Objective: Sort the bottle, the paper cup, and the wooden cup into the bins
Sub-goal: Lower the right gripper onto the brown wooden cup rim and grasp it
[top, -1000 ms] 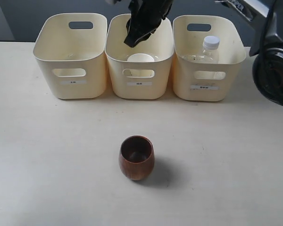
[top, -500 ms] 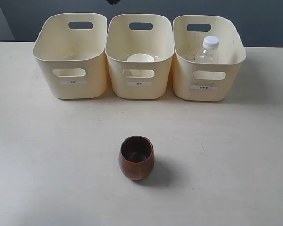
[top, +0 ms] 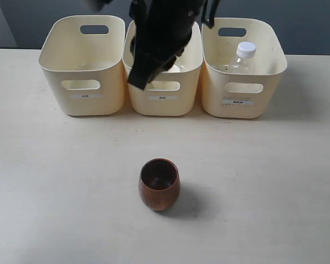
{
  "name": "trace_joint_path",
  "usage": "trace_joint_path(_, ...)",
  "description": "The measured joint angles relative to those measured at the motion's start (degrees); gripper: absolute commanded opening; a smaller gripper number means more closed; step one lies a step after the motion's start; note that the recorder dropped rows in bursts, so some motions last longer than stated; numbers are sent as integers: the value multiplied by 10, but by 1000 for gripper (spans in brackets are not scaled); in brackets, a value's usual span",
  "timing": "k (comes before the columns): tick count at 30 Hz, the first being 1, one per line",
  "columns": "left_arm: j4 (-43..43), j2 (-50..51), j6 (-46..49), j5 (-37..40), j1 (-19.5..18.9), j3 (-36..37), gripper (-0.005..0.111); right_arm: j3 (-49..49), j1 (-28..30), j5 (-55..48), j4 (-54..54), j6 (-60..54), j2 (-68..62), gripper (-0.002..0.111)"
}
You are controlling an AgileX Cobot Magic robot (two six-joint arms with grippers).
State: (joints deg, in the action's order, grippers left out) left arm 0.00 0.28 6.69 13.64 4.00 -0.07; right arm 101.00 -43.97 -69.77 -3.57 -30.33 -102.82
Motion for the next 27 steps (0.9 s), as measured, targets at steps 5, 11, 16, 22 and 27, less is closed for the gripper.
trace_joint_path(5,0,0,0,0,0,0,0,-119,-41,-5,-49,7,20,29)
trace_joint_path(11,0,0,0,0,0,0,0,-150,-53,-5,-76,7,-4,59)
trace_joint_path(16,0,0,0,0,0,0,0,-159,-53,-5,-76,7,-36,55)
trace_joint_path(22,0,0,0,0,0,0,0,-159,-53,-5,-74,2,-70,55)
trace_joint_path(27,0,0,0,0,0,0,0,-159,-53,-5,-71,-3,-95,55)
